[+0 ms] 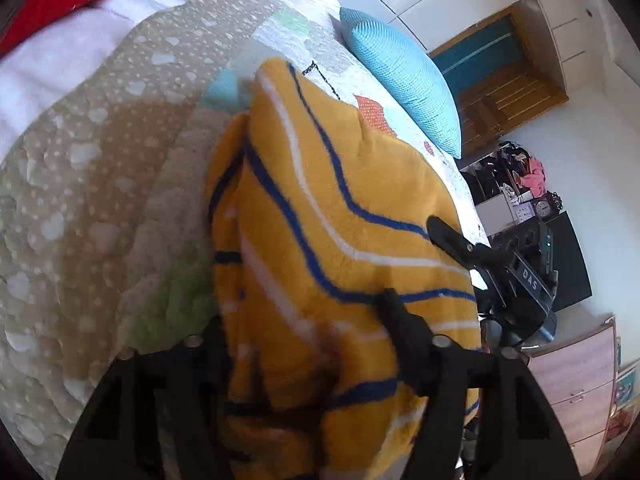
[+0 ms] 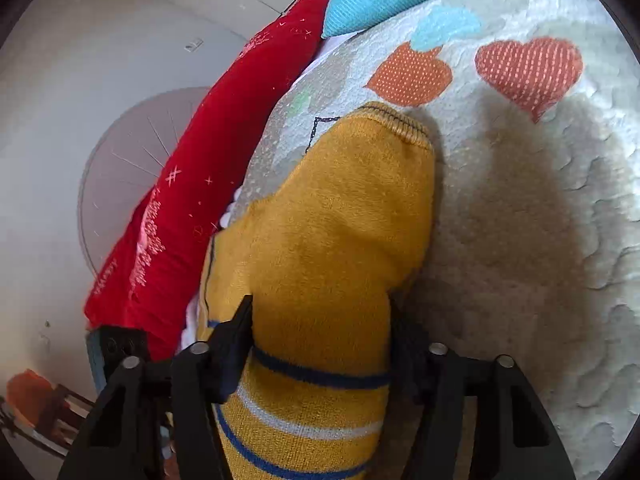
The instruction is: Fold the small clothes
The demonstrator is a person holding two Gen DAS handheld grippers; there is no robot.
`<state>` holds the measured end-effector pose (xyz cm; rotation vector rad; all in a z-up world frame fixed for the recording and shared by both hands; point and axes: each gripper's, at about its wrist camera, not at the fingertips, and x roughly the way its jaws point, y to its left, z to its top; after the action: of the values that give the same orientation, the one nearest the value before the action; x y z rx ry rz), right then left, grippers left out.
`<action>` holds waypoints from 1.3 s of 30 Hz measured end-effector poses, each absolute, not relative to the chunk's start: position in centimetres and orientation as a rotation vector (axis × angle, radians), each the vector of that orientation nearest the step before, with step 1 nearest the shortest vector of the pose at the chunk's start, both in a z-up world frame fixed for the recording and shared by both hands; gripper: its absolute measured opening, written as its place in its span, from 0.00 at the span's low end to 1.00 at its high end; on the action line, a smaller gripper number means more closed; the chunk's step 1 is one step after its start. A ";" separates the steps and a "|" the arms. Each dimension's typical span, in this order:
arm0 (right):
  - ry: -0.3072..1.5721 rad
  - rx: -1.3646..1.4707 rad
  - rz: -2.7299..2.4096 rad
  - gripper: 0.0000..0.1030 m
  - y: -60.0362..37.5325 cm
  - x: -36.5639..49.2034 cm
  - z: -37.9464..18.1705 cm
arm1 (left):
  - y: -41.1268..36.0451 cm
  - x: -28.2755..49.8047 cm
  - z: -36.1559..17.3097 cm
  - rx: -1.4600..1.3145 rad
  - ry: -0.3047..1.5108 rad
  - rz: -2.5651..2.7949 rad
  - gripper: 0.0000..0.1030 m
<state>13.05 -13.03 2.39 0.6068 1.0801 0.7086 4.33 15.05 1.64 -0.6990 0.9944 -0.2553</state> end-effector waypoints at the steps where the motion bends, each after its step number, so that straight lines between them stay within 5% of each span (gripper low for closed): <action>1: 1.086 0.646 0.727 0.48 -13.4 13.3 2.4 | 14.7 4.2 2.1 -0.688 0.985 -0.245 0.53; 4: 1.060 0.653 0.761 0.44 -14.7 12.9 4.2 | 13.3 3.9 3.5 -0.701 0.959 -0.280 0.43; 9: 0.920 0.599 0.747 0.44 -19.3 11.1 9.1 | 8.8 5.0 6.3 -0.683 0.895 -0.402 0.42; 14: 0.936 0.412 0.530 0.56 -22.7 10.4 9.1 | 6.1 7.2 2.8 -0.621 0.983 -0.247 0.54; 15: 0.956 0.343 0.463 0.56 -23.0 10.1 8.6 | 6.3 7.4 1.3 -0.648 1.011 -0.216 0.69; 18: 0.916 0.298 0.449 0.55 -24.8 7.9 9.1 | 8.1 6.4 0.6 -0.785 0.976 -0.255 0.70; 20: 0.847 0.258 0.420 0.51 -25.4 5.9 10.8 | 8.4 5.4 1.4 -0.767 0.975 -0.226 0.70; 24: 0.775 0.193 0.515 0.17 -24.3 3.2 14.2 | 7.7 1.8 3.8 -0.690 0.917 -0.164 0.70; 39: 0.857 -0.268 0.738 0.17 -5.9 -3.3 6.5 | 7.8 -10.8 9.6 -0.349 0.644 0.179 0.83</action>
<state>-3.27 -5.85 6.51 -0.2685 0.8570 0.7381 -10.76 7.79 9.63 -0.3488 0.6441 0.1795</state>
